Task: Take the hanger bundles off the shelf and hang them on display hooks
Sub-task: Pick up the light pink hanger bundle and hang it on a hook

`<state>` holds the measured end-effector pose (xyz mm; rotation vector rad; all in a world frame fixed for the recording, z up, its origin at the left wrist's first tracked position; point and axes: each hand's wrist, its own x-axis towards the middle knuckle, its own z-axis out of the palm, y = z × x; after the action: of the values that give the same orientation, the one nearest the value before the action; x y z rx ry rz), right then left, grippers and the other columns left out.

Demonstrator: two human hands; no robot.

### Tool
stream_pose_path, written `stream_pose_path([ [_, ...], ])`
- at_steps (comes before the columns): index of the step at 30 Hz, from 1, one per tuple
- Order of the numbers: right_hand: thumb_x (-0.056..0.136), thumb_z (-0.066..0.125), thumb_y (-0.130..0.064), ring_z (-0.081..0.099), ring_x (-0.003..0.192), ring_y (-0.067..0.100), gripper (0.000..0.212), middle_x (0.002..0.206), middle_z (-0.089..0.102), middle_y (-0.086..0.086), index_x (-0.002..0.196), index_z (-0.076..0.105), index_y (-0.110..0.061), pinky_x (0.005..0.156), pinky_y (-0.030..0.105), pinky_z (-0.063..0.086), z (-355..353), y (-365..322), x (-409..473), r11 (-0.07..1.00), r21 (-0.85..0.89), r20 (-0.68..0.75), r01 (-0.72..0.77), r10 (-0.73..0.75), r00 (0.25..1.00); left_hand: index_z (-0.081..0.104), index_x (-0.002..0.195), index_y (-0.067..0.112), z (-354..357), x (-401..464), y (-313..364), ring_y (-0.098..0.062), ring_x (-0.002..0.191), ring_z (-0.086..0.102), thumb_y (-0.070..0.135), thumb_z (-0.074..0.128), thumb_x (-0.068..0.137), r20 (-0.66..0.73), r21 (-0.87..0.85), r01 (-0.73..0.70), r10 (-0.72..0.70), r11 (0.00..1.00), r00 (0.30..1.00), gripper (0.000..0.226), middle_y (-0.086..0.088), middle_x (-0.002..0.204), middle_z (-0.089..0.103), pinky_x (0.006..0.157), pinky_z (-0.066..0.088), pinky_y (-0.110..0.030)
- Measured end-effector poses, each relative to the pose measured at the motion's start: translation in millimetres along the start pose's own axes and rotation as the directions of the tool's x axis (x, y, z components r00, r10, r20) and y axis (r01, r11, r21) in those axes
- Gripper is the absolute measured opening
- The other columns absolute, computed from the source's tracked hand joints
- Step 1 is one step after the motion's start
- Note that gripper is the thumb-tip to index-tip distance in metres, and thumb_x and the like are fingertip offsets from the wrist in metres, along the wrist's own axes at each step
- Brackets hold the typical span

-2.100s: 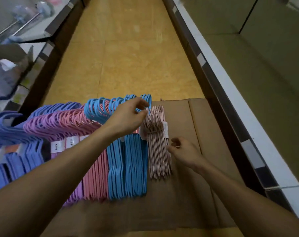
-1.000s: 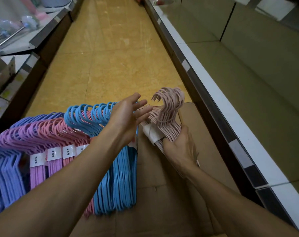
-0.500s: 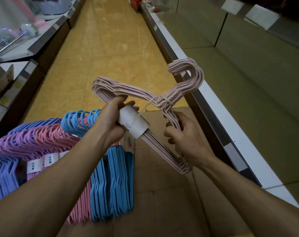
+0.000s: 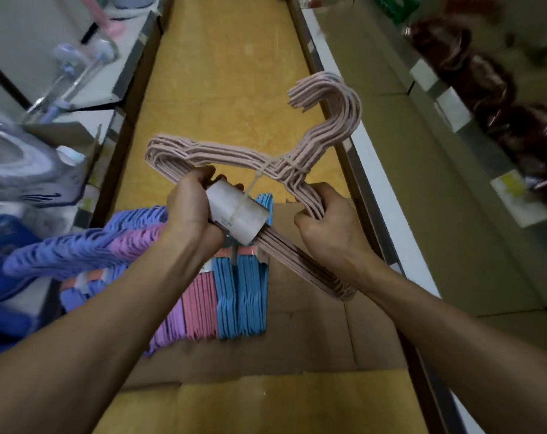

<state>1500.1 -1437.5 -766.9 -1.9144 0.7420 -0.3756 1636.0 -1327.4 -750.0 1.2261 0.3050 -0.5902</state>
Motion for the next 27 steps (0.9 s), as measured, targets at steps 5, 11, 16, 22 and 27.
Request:
stream_pose_path([
  [5, 0.09, 0.058, -0.011, 0.052, 0.057, -0.009, 0.024, 0.064, 0.054, -0.016, 0.111, 0.058, -0.02, 0.05, 0.009, 0.039, -43, -129, -47, 0.999, 0.038, 0.086, 0.027, -0.03, 0.996, 0.061, 0.083, 0.011, -2, -97, 108, -0.015, 0.049, 0.063, 0.023, 0.054, 0.098, -0.001, -0.001, 0.027, -0.027, 1.0, 1.0, 0.021, -0.002, 0.059, 0.063, 0.058, 0.052, -0.03],
  [11, 0.088, 0.058, -0.01, 0.049, 0.055, -0.003, 0.021, 0.06, 0.055, -0.028, 0.103, 0.057, -0.024, 0.051, 0.013, 0.037, -113, -314, -86, 0.987, 0.047, 0.087, 0.151, -0.154, 0.984, 0.058, 0.1, 0.012, 18, -221, 274, -0.011, 0.047, 0.062, 0.016, 0.051, 0.098, 0.086, -0.074, -0.075, 0.081, 0.994, 0.993, 0.008, -0.001, 0.073, 0.06, 0.045, 0.049, -0.022],
  [16, 0.087, 0.058, -0.01, 0.042, 0.049, 0.002, 0.019, 0.055, 0.05, -0.021, 0.096, 0.057, -0.027, 0.052, 0.023, 0.035, -160, -462, -107, 0.973, 0.079, 0.044, 0.216, -0.22, 0.974, 0.06, 0.091, 0.011, 51, -310, 407, -0.014, 0.046, 0.062, 0.018, 0.055, 0.096, 0.097, -0.118, -0.151, 0.162, 0.982, 0.982, 0.01, -0.001, 0.063, 0.061, 0.045, 0.048, -0.023],
  [22, 0.086, 0.057, -0.013, 0.044, 0.06, 0.019, 0.012, 0.069, 0.048, 0.003, 0.095, 0.061, -0.02, 0.056, 0.039, 0.042, -202, -605, -138, 0.954, 0.111, 0.001, 0.278, -0.28, 0.96, 0.049, 0.069, 0.016, 71, -408, 532, -0.013, 0.036, 0.05, 0.015, 0.051, 0.095, 0.125, -0.137, -0.284, 0.301, 0.949, 0.945, 0.025, 0.002, 0.045, 0.047, 0.041, 0.041, -0.019],
  [27, 0.087, 0.058, -0.015, 0.042, 0.057, 0.018, 0.01, 0.065, 0.046, -0.002, 0.096, 0.061, -0.018, 0.055, 0.033, 0.035, -225, -684, -170, 0.932, 0.076, -0.03, 0.353, -0.352, 0.936, 0.059, 0.074, 0.013, 74, -470, 592, -0.018, 0.058, 0.052, 0.017, 0.048, 0.097, 0.15, -0.23, -0.355, 0.394, 0.906, 0.907, 0.026, -0.001, 0.055, 0.055, 0.058, 0.042, -0.031],
])
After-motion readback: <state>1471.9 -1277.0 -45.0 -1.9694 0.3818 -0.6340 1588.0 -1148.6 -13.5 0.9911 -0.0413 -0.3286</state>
